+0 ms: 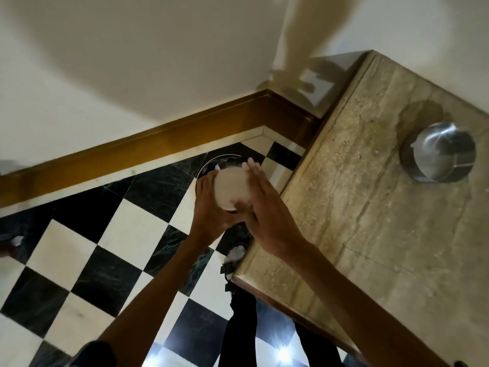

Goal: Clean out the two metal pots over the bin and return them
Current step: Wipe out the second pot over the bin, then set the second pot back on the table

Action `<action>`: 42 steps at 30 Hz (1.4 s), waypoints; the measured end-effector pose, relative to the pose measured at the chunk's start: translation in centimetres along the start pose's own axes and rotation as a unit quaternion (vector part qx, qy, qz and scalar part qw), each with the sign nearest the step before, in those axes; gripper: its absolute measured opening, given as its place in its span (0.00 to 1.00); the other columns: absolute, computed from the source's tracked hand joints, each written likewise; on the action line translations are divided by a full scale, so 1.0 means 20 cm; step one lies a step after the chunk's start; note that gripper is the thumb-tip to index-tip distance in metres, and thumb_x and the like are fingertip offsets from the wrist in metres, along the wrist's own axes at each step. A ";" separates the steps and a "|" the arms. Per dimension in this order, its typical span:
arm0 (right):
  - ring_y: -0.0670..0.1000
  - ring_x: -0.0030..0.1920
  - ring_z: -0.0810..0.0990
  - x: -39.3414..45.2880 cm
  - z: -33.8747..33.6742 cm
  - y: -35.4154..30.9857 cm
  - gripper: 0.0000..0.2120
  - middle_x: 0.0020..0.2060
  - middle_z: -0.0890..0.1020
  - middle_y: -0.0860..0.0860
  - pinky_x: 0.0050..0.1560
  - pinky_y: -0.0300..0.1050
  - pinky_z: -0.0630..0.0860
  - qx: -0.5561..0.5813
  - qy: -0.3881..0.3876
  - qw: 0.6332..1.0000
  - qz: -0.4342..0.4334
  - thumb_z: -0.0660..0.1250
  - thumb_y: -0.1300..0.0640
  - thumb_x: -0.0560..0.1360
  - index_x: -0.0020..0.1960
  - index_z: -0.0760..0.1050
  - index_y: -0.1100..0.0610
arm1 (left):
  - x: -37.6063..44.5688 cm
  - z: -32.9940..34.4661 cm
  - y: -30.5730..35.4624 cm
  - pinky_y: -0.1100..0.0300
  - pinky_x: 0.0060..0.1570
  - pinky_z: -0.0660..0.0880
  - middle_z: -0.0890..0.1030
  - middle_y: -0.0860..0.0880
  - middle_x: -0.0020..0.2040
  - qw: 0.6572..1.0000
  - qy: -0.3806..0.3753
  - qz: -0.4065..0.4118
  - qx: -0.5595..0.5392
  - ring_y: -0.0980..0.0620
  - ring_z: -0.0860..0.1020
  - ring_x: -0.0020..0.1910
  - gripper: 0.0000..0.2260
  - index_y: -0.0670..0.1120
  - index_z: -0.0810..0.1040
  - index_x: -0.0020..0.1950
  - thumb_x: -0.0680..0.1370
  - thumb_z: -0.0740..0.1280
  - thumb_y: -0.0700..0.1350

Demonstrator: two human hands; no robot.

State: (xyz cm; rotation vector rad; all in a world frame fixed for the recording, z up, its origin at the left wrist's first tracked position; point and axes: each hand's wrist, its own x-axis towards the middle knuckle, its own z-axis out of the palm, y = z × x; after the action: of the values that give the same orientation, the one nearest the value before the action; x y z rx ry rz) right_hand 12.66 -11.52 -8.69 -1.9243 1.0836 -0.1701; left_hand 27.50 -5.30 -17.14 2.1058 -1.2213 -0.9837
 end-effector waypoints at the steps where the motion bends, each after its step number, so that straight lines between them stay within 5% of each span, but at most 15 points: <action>1: 0.52 0.80 0.53 -0.03 -0.02 0.02 0.32 0.81 0.51 0.52 0.74 0.49 0.66 0.063 0.039 0.997 0.031 0.50 0.39 0.81 0.80 0.50 0.52 | -0.02 0.00 0.05 0.54 0.60 0.77 0.70 0.44 0.71 0.998 0.006 -0.040 -0.039 0.47 0.71 0.67 0.53 0.43 0.64 0.76 0.59 0.75 0.69; 4: 0.50 0.77 0.60 -0.10 -0.09 0.10 0.25 0.79 0.58 0.53 0.66 0.37 0.72 0.139 0.111 0.981 0.077 0.55 0.46 0.83 0.78 0.56 0.49 | -0.09 -0.02 0.23 0.63 0.52 0.80 0.75 0.47 0.67 0.963 -0.001 -0.143 -0.229 0.49 0.77 0.62 0.45 0.48 0.69 0.75 0.62 0.73 0.66; 6: 0.50 0.75 0.65 -0.16 -0.15 0.15 0.23 0.76 0.65 0.55 0.66 0.34 0.72 0.170 0.112 0.975 0.090 0.56 0.49 0.83 0.77 0.60 0.52 | -0.12 -0.04 0.36 0.50 0.58 0.82 0.79 0.41 0.65 0.907 -0.049 -0.183 -0.377 0.40 0.80 0.63 0.40 0.45 0.71 0.73 0.66 0.72 0.62; 9: 0.51 0.69 0.75 -0.27 -0.29 0.22 0.21 0.69 0.76 0.56 0.66 0.46 0.76 0.201 0.135 0.963 0.115 0.60 0.54 0.82 0.74 0.67 0.58 | -0.18 -0.02 0.58 0.32 0.69 0.70 0.77 0.37 0.69 0.776 -0.131 -0.252 -0.563 0.33 0.77 0.67 0.35 0.49 0.71 0.73 0.69 0.74 0.61; 12: 0.44 0.58 0.82 -0.42 -0.48 0.29 0.18 0.59 0.83 0.49 0.53 0.29 0.78 0.220 0.169 0.951 0.140 0.63 0.56 0.81 0.70 0.73 0.54 | -0.24 0.10 0.77 0.28 0.69 0.68 0.77 0.36 0.70 0.724 -0.192 -0.272 -0.604 0.32 0.78 0.65 0.32 0.49 0.73 0.71 0.75 0.64 0.67; 15: 0.42 0.50 0.84 -0.59 -0.66 0.40 0.16 0.52 0.87 0.48 0.49 0.35 0.81 0.198 0.221 0.938 0.178 0.64 0.60 0.79 0.65 0.78 0.51 | -0.29 0.26 0.96 0.30 0.62 0.75 0.73 0.36 0.72 0.730 -0.217 -0.293 -0.578 0.30 0.75 0.68 0.39 0.48 0.70 0.75 0.69 0.70 0.68; 18: 0.45 0.44 0.86 -0.76 -0.83 0.55 0.14 0.45 0.88 0.50 0.48 0.46 0.83 0.209 0.250 0.915 0.239 0.66 0.62 0.76 0.59 0.82 0.51 | -0.33 0.46 1.15 0.36 0.55 0.80 0.75 0.36 0.70 0.765 -0.212 -0.312 -0.523 0.35 0.77 0.65 0.29 0.47 0.72 0.72 0.78 0.62 0.64; 23: 0.48 0.43 0.86 -1.01 -1.04 0.79 0.14 0.42 0.88 0.51 0.48 0.44 0.82 0.217 0.254 0.889 0.313 0.70 0.62 0.71 0.55 0.83 0.52 | -0.42 0.82 1.40 0.38 0.52 0.82 0.78 0.37 0.69 0.766 -0.234 -0.356 -0.481 0.34 0.80 0.64 0.30 0.47 0.76 0.70 0.74 0.67 0.63; 27: 0.44 0.39 0.83 -1.15 -1.19 0.98 0.13 0.38 0.85 0.49 0.35 0.23 0.72 0.211 0.303 0.860 0.353 0.69 0.65 0.72 0.54 0.84 0.54 | -0.45 1.12 1.60 0.37 0.55 0.82 0.76 0.37 0.68 0.782 -0.224 -0.363 -0.454 0.36 0.78 0.65 0.25 0.45 0.75 0.70 0.79 0.66 0.59; 32: 0.56 0.46 0.85 -1.17 -1.35 1.19 0.11 0.44 0.87 0.58 0.38 0.37 0.71 0.183 0.358 0.829 0.388 0.69 0.65 0.72 0.53 0.83 0.60 | -0.38 1.41 1.77 0.35 0.63 0.77 0.77 0.34 0.67 0.796 -0.201 -0.355 -0.447 0.35 0.79 0.64 0.20 0.39 0.74 0.69 0.83 0.64 0.50; 37: 0.55 0.40 0.83 -1.06 -1.46 1.29 0.09 0.41 0.87 0.60 0.40 0.37 0.72 0.194 0.380 0.807 0.408 0.69 0.66 0.70 0.49 0.82 0.63 | -0.29 1.52 1.89 0.35 0.65 0.76 0.81 0.34 0.63 0.797 -0.156 -0.343 -0.472 0.36 0.78 0.66 0.19 0.37 0.75 0.70 0.84 0.63 0.47; 42: 0.50 0.30 0.75 -0.98 -1.48 1.29 0.05 0.33 0.81 0.57 0.28 0.25 0.66 0.180 0.403 0.799 0.409 0.67 0.68 0.70 0.44 0.81 0.65 | -0.27 1.55 1.94 0.49 0.42 0.85 0.82 0.37 0.57 0.797 -0.104 -0.348 -0.483 0.42 0.82 0.51 0.18 0.37 0.76 0.68 0.82 0.65 0.47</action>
State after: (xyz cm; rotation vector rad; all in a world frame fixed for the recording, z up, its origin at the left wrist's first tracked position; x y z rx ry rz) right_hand -29.97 -21.45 -5.15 -0.8645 2.1644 -0.6862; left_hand -18.70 -20.80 -6.15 1.5483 0.1502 -1.7050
